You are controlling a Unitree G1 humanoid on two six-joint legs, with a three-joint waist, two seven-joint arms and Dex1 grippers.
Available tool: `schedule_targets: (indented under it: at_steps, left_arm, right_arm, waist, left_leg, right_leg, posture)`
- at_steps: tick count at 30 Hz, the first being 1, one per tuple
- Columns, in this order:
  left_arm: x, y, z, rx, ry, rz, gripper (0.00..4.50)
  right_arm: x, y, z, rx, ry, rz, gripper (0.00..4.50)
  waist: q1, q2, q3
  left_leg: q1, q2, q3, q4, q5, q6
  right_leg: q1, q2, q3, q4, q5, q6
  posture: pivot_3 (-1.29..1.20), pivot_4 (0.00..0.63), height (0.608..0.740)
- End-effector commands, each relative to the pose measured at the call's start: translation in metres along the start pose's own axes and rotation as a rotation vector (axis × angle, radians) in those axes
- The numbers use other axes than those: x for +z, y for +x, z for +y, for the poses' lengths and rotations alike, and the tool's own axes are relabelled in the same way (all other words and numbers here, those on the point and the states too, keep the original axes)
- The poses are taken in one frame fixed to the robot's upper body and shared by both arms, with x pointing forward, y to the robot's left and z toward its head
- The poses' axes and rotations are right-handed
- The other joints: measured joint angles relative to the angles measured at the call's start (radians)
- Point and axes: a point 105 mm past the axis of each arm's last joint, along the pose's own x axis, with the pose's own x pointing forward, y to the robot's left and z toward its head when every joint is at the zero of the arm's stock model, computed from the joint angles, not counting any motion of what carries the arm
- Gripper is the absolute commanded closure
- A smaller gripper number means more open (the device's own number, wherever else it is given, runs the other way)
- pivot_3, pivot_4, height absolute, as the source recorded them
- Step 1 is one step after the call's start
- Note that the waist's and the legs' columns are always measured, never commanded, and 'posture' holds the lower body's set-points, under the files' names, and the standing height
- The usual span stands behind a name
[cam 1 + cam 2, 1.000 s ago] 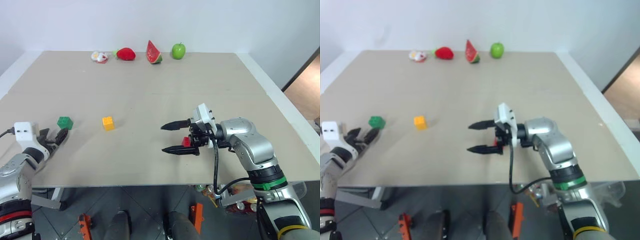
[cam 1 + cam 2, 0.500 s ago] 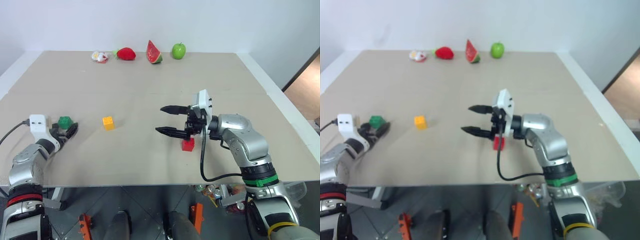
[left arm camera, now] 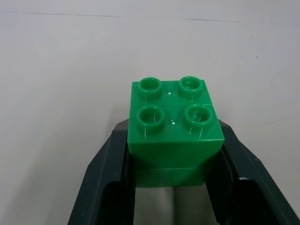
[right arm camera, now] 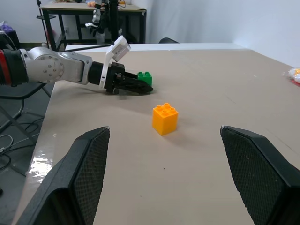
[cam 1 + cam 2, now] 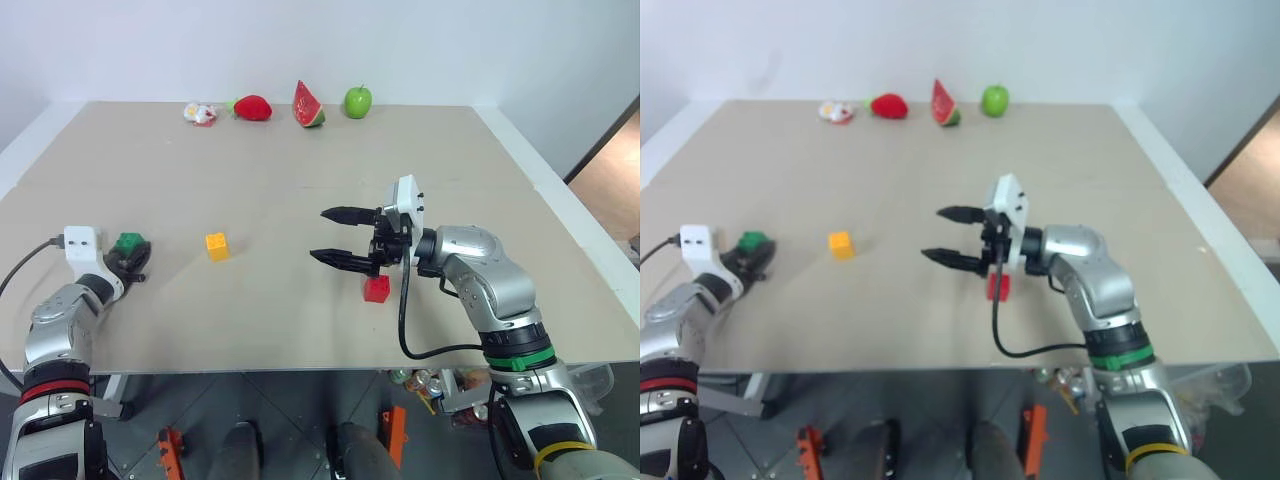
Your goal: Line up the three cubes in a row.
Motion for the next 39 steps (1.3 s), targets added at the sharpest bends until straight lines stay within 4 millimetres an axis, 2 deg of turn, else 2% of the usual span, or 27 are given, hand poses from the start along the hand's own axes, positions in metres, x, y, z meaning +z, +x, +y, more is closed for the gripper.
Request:
schedule_targets:
  at_steps: [1, 4, 6, 7, 10, 12, 15, 18, 22, 27, 32, 39]
  left_arm:
    - [0.05, 0.005, -0.011, -0.08, 0.132, -0.122, 3.14]
    - [0.101, 0.011, -0.042, -0.227, 0.158, -0.263, 3.14]
    - [0.126, 0.013, -0.068, -0.335, 0.175, -0.323, 3.14]
    - [0.138, 0.012, -0.087, -0.415, 0.194, -0.35, 3.14]
    - [0.164, 0.005, -0.143, -0.662, 0.235, -0.405, 3.14]
    - [0.168, -0.002, -0.178, -0.83, 0.248, -0.401, 3.14]
    - [0.157, -0.008, -0.21, -1.014, 0.27, -0.336, 3.14]
    - [0.12, -0.01, -0.24, -1.205, 0.299, -0.199, 3.14]
    - [0.083, 0.001, -0.254, -1.266, 0.37, -0.088, 3.14]
    - [0.063, 0.006, -0.276, -1.354, 0.411, -0.035, 3.14]
    - [0.038, 0.018, -0.282, -1.378, 0.52, 0.049, 3.14]
    - [0.021, 0.028, -0.265, -1.35, 0.573, 0.116, 3.14]
  right_arm:
    - [0.014, -0.007, -0.008, -0.022, -0.056, -0.016, 0.58]
    - [0.014, -0.013, -0.013, -0.037, -0.062, -0.003, 0.58]
    - [0.015, -0.017, -0.016, -0.048, -0.065, 0.003, 0.58]
    - [0.015, -0.02, -0.018, -0.06, -0.066, 0.004, 0.58]
    - [0.018, -0.031, -0.024, -0.096, -0.064, 0.006, 0.58]
    - [0.018, -0.04, -0.026, -0.115, -0.059, 0.019, 0.58]
    - [0.014, -0.055, -0.025, -0.127, -0.045, 0.052, 0.58]
    - [0.006, -0.083, -0.025, -0.179, -0.014, 0.103, 0.58]
    - [-0.001, -0.107, -0.024, -0.258, 0.007, 0.151, 0.58]
    - [-0.008, -0.115, -0.015, -0.299, 0.03, 0.164, 0.58]
    - [-0.012, -0.112, -0.007, -0.32, 0.049, 0.159, 0.58]
    - [-0.029, -0.123, 0.003, -0.323, 0.078, 0.231, 0.58]
  waist:
    - [0.0, 0.0, 0.0]
    - [0.004, -0.001, 0.001]
    - [0.005, -0.001, 0.001]
    - [0.005, -0.001, 0.001]
    - [0.001, -0.001, 0.001]
    - [0.0, -0.001, 0.001]
    - [0.0, -0.001, 0.001]
    - [0.0, -0.001, 0.001]
    - [-0.004, 0.0, 0.001]
    - [-0.004, 0.0, 0.001]
    - [-0.001, 0.0, 0.001]
    - [-0.001, 0.0, 0.001]
  left_leg:
    - [0.0, 0.0, 0.0, 0.0, 0.0, 0.0]
    - [-0.002, 0.0, -0.001, 0.0, 0.001, -0.001]
    - [-0.003, 0.0, 0.0, 0.001, 0.002, -0.002]
    - [-0.003, 0.0, 0.0, 0.001, 0.002, -0.002]
    - [-0.003, -0.001, 0.002, 0.001, 0.002, -0.002]
    - [-0.003, -0.001, 0.002, 0.001, 0.002, -0.002]
    - [-0.003, 0.0, 0.001, 0.001, 0.002, -0.001]
    - [-0.002, 0.0, 0.001, 0.0, 0.001, -0.001]
    - [-0.002, -0.001, 0.002, 0.002, 0.001, 0.0]
    - [-0.001, -0.001, 0.001, 0.003, 0.001, 0.0]
    - [-0.003, -0.001, 0.001, 0.007, 0.001, 0.0]
    - [-0.003, -0.002, 0.001, 0.008, 0.001, 0.001]
  right_leg:
    - [0.0, 0.0, 0.0, 0.0, 0.0, 0.0]
    - [0.0, 0.0, -0.001, 0.0, 0.0, 0.0]
    - [0.0, 0.0, -0.001, 0.0, 0.0, 0.0]
    - [0.0, 0.0, 0.0, -0.001, 0.0, 0.0]
    - [0.001, -0.001, 0.002, -0.002, 0.001, 0.004]
    - [0.001, -0.001, 0.002, -0.002, 0.001, 0.005]
    - [0.001, 0.0, 0.002, -0.002, 0.0, 0.005]
    - [0.001, 0.0, 0.002, -0.001, 0.0, 0.004]
    - [0.0, 0.001, 0.003, -0.001, 0.0, 0.004]
    - [0.0, 0.003, 0.006, -0.001, 0.0, 0.0]
    - [0.001, 0.003, 0.008, -0.001, 0.0, 0.001]
    - [0.001, 0.003, 0.009, -0.001, 0.0, 0.001]
  posture:
    - [0.0, 0.15, 0.74]
    - [0.0, 0.15, 0.74]
    - [0.0, 0.15, 0.74]
    - [0.0, 0.15, 0.74]
    - [0.0, 0.15, 0.74]
    - [0.0, 0.15, 0.74]
    - [0.0, 0.15, 0.74]
    - [0.0, 0.15, 0.74]
    - [0.0, 0.15, 0.74]
    - [0.0, 0.15, 0.74]
    - [0.0, 0.15, 0.74]
    - [0.0, 0.15, 0.74]
